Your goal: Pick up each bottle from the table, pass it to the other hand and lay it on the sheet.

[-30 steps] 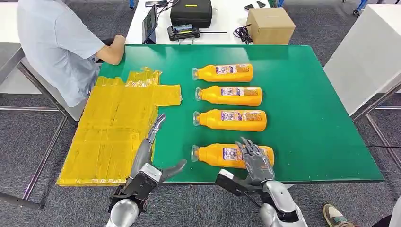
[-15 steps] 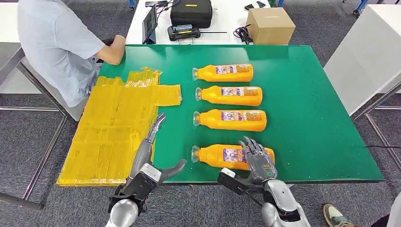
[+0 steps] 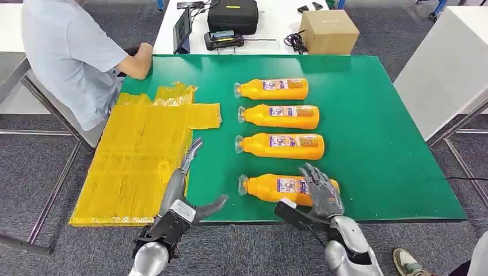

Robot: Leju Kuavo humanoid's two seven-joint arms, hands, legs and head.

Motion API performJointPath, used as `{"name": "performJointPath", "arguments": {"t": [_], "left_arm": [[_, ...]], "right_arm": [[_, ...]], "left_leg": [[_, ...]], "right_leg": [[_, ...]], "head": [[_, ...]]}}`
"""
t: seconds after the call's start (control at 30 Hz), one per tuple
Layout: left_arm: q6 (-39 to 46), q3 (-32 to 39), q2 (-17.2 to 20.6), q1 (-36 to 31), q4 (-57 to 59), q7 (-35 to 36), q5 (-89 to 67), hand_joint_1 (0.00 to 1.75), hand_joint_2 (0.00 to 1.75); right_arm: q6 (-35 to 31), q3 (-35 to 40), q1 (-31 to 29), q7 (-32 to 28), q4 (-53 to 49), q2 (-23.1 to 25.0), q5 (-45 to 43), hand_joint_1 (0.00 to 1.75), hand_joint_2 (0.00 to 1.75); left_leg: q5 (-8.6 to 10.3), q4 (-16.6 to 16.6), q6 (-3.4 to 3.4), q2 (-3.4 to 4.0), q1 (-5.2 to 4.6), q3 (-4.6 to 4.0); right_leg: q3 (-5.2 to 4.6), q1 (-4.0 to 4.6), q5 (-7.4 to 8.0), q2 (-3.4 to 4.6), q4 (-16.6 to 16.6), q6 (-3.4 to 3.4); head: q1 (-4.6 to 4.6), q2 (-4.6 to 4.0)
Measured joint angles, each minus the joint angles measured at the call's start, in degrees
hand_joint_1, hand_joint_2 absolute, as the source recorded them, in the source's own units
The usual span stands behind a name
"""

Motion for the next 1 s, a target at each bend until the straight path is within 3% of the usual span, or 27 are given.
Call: {"name": "performJointPath", "arguments": {"t": [0.03, 0.07, 0.1, 0.4, 0.5, 0.53, 1.0], "left_arm": [[0.0, -0.17, 0.09, -0.07, 0.02, -0.04, 0.11, 0.0, 1.75], [0.0, -0.35, 0.13, -0.13, 0.02, -0.13, 0.3, 0.0, 1.75], [-0.09, -0.48, 0.13, -0.21, 0.09, -0.26, 0.44, 0.0, 1.75], [-0.26, -1.14, 0.26, -0.63, 0.48, -0.77, 1.0, 0.0, 1.75], [-0.28, -1.2, 0.28, -0.82, 0.74, -0.87, 1.05, 0.0, 1.75], [-0.33, -1.24, 0.26, -0.94, 0.87, -0.96, 1.14, 0.0, 1.75], [-0.5, -1.73, 0.28, -1.57, 1.6, -1.44, 2.14, 0.0, 1.75]], "right_arm": [[-0.02, -0.28, -0.16, -0.13, 0.31, -0.04, -0.07, 0.0, 1.75], [-0.02, -0.5, -0.33, -0.26, 0.61, -0.04, -0.07, 0.7, 1.75], [0.15, -0.63, -0.47, -0.57, 0.94, -0.11, -0.22, 1.75, 1.75], [1.01, -0.59, -0.78, -2.38, 2.14, -2.58, -2.25, 1.75, 1.75], [1.16, -0.5, -0.75, -2.54, 2.16, -3.21, -3.04, 1.75, 1.75], [1.59, -0.46, -0.45, -2.53, 2.16, -3.52, -3.37, 1.75, 1.75], [2.01, 0.26, -0.02, -2.73, 2.03, -5.25, -6.14, 1.75, 1.75]], "left_leg": [[0.0, 0.0, 0.0, 0.0, 0.0, 0.04], [-0.01, 0.0, 0.0, 0.0, 0.0, 0.08], [-0.01, 0.0, 0.0, 0.01, 0.0, 0.11], [-0.13, 0.0, 0.14, -0.05, -0.01, 0.63], [-0.13, 0.0, 0.14, -0.02, -0.01, 0.65], [-0.13, 0.0, 0.14, -0.02, -0.02, 0.63], [-0.13, 0.01, 0.16, -0.02, -0.02, 0.71]], "right_leg": [[0.04, 0.0, 0.0, 0.0, 0.0, 0.0], [0.05, 0.0, 0.0, 0.0, -0.01, 0.0], [0.08, 0.0, 0.0, 0.0, -0.02, 0.0], [0.03, 0.0, -0.1, -0.01, -0.09, 0.07], [0.15, 0.0, -0.09, 0.0, -0.09, 0.08], [0.61, 0.0, -0.09, 0.0, -0.09, 0.09], [0.67, 0.0, -0.06, 0.0, -0.1, 0.05]], "head": [[0.0, 0.0], [0.0, 0.0], [0.0, 0.0], [0.02, 0.0], [0.02, 0.0], [0.02, 0.0], [0.0, 0.0]]}}
